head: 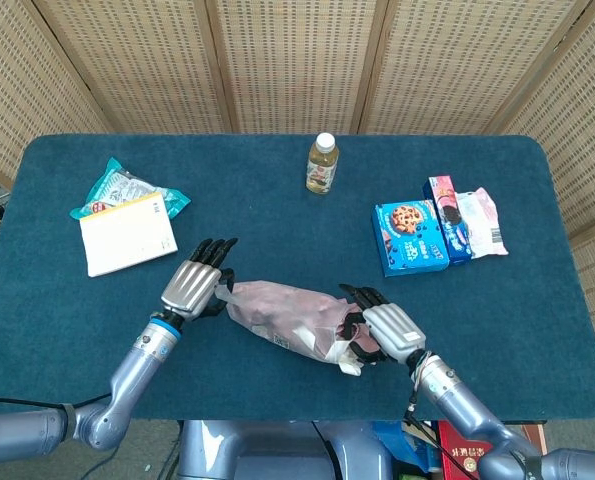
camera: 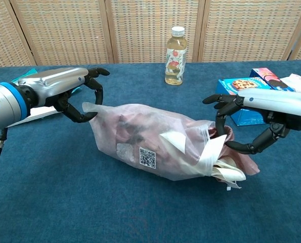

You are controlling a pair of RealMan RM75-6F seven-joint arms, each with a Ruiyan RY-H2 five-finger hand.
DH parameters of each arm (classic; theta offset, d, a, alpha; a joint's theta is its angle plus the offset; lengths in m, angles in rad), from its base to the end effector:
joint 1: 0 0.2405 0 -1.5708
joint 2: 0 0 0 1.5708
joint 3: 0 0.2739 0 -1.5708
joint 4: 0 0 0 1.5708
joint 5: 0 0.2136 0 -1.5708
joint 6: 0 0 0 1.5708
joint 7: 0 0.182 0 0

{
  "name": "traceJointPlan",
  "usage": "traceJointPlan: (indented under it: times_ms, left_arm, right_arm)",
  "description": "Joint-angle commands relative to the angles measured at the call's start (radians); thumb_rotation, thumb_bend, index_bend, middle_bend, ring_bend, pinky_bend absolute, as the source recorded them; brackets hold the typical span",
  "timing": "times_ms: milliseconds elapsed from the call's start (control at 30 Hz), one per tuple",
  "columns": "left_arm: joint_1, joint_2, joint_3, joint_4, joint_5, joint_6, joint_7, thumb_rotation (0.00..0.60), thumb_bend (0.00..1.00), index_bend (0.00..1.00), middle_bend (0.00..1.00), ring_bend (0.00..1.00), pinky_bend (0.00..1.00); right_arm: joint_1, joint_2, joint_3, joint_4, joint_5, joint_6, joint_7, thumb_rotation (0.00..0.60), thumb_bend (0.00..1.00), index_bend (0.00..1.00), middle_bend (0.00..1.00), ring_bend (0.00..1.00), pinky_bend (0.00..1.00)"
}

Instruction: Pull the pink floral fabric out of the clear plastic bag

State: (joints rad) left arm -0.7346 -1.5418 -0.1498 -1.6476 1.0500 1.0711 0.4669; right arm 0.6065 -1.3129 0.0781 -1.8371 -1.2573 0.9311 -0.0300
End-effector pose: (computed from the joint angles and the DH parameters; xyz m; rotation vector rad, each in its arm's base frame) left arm -0.1285 0.3622 -0.0317 -1.8617 -0.9610 -0.9591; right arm -0.1566 -0.3078 -0.0008 1.9154 -1.3720 1.0522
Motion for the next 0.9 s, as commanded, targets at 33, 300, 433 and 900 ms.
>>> traceJointPlan:
  times_ms: [33,300,433,900]
  left_arm:
    - [0.001,-0.003,0.000,0.003,0.000,0.003,0.001,0.600,0.51,0.63,0.00,0.00,0.00]
    - [0.008,0.010,-0.007,0.000,0.002,0.006,-0.016,0.600,0.52,0.67,0.00,0.00,0.00]
    - [0.016,0.042,-0.017,-0.004,0.001,0.014,-0.030,0.600,0.52,0.68,0.00,0.00,0.00]
    - [0.078,0.271,-0.075,-0.007,-0.026,0.038,-0.131,0.600,0.52,0.69,0.00,0.00,0.00]
  right_arm:
    - [0.000,0.001,0.001,-0.002,0.000,0.000,-0.001,0.600,0.87,0.69,0.00,0.00,0.00]
    - [-0.001,0.005,0.008,-0.006,0.006,0.006,-0.008,0.600,0.87,0.69,0.00,0.00,0.00]
    - [-0.005,0.015,0.020,-0.001,0.008,0.021,-0.002,0.600,0.87,0.70,0.00,0.00,0.00]
    - [-0.020,0.146,0.082,0.013,0.026,0.049,0.065,0.600,0.87,0.70,0.00,0.00,0.00]
